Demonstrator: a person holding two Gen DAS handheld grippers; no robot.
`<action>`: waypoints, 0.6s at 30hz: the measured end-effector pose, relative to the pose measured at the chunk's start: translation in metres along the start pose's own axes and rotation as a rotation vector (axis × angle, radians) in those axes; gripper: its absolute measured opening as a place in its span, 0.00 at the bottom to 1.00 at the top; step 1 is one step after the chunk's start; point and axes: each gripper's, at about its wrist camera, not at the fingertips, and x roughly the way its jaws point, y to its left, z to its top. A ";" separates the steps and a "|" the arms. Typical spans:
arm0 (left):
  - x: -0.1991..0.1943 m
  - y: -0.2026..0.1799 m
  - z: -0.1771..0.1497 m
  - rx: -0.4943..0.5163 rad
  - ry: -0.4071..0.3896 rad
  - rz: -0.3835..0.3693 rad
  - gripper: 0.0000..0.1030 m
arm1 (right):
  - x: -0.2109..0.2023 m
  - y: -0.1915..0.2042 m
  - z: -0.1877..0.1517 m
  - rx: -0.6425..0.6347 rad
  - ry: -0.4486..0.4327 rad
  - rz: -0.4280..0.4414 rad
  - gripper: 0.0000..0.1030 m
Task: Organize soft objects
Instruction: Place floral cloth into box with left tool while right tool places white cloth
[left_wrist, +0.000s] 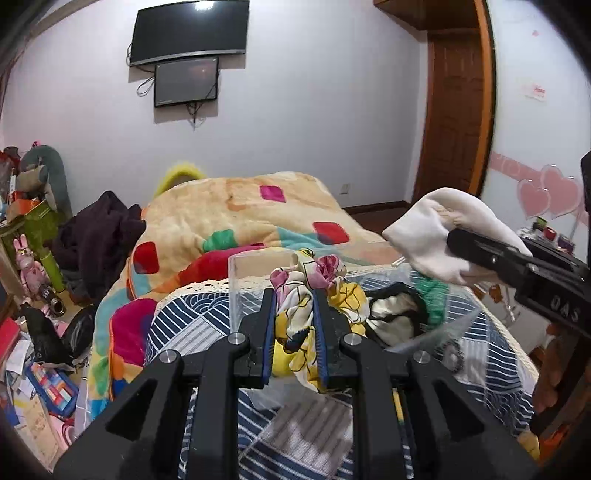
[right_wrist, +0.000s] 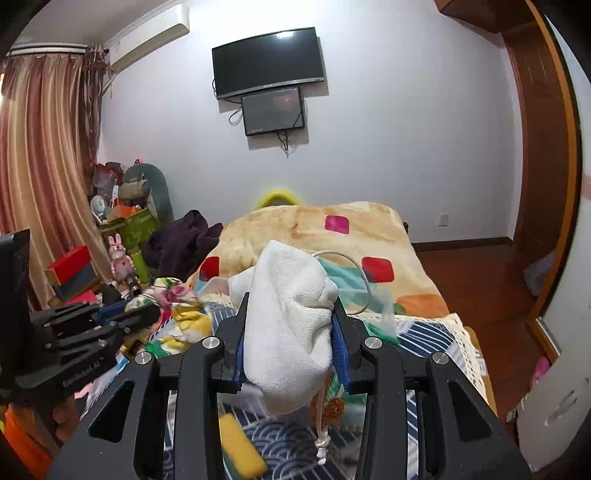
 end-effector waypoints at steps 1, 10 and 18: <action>0.006 0.001 0.001 -0.004 0.009 0.007 0.18 | 0.006 0.002 0.000 -0.003 0.010 0.005 0.33; 0.047 -0.003 -0.005 0.016 0.083 0.049 0.18 | 0.054 0.014 -0.010 -0.055 0.128 0.006 0.35; 0.062 -0.004 -0.010 0.010 0.137 0.042 0.20 | 0.077 0.017 -0.020 -0.089 0.231 0.010 0.35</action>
